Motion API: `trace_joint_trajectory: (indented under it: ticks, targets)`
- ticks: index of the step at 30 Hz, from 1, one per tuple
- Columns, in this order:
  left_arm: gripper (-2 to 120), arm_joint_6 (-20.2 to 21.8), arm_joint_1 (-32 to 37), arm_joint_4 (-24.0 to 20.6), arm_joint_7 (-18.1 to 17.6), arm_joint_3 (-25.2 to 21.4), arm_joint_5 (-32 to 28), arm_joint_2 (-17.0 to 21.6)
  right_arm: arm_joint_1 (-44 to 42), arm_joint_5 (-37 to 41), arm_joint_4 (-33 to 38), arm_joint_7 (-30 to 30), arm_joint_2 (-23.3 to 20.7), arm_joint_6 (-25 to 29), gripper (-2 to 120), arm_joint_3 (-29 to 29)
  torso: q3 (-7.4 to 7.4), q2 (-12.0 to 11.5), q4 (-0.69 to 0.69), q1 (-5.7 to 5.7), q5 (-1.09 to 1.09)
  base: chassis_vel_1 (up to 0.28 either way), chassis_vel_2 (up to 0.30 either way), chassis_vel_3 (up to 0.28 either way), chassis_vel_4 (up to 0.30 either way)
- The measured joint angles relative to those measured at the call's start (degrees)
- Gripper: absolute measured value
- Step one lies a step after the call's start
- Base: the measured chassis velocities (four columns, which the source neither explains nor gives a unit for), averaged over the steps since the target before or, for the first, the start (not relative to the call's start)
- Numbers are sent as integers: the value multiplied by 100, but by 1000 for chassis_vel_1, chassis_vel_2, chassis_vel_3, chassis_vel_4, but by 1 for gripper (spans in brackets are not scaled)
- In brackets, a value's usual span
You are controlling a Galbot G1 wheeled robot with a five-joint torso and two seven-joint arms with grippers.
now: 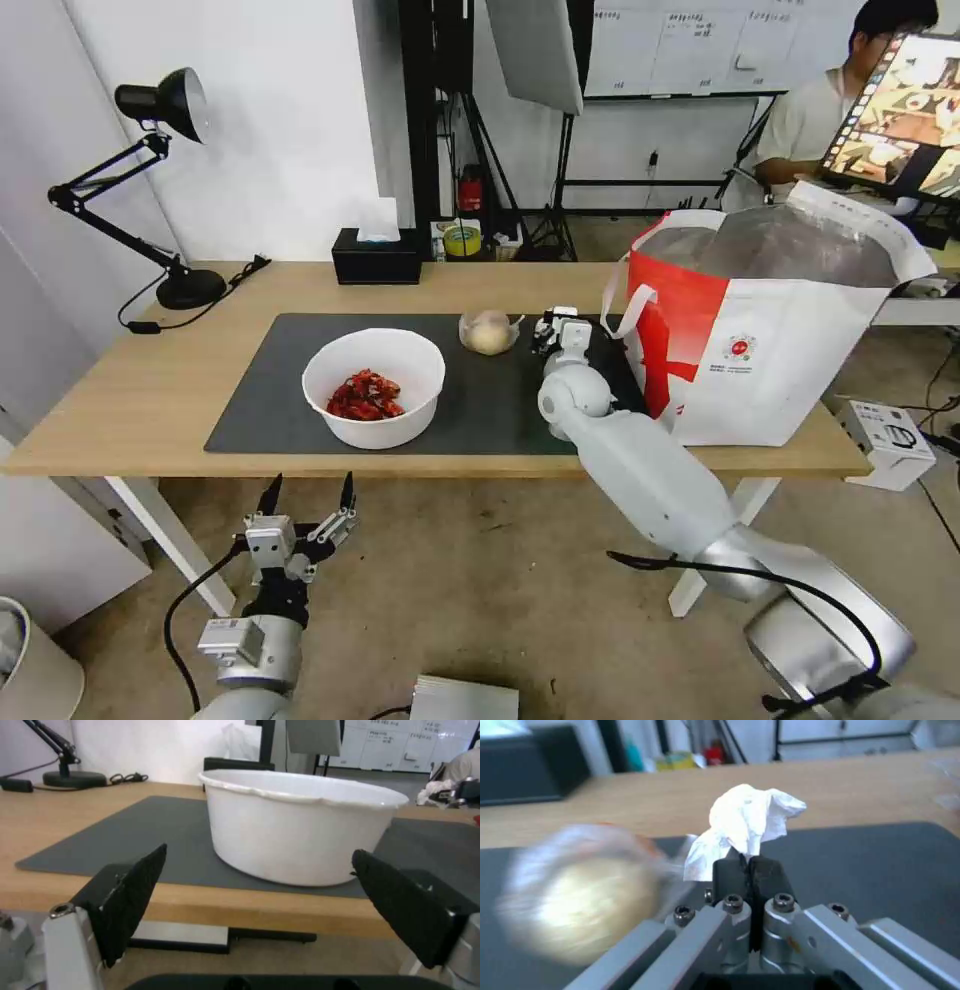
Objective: Pick up the trash from the table and place it into the takeout bag.
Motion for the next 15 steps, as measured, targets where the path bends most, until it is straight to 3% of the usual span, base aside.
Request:
trace_joint_trajectory:
  ticks: [15]
  targets:
    - [100,-2,-125,179,-4,3,-95,213,-960,-515,1759,-747,-1015,898,0,26,0,0,0,0,0,0,0,0,0]
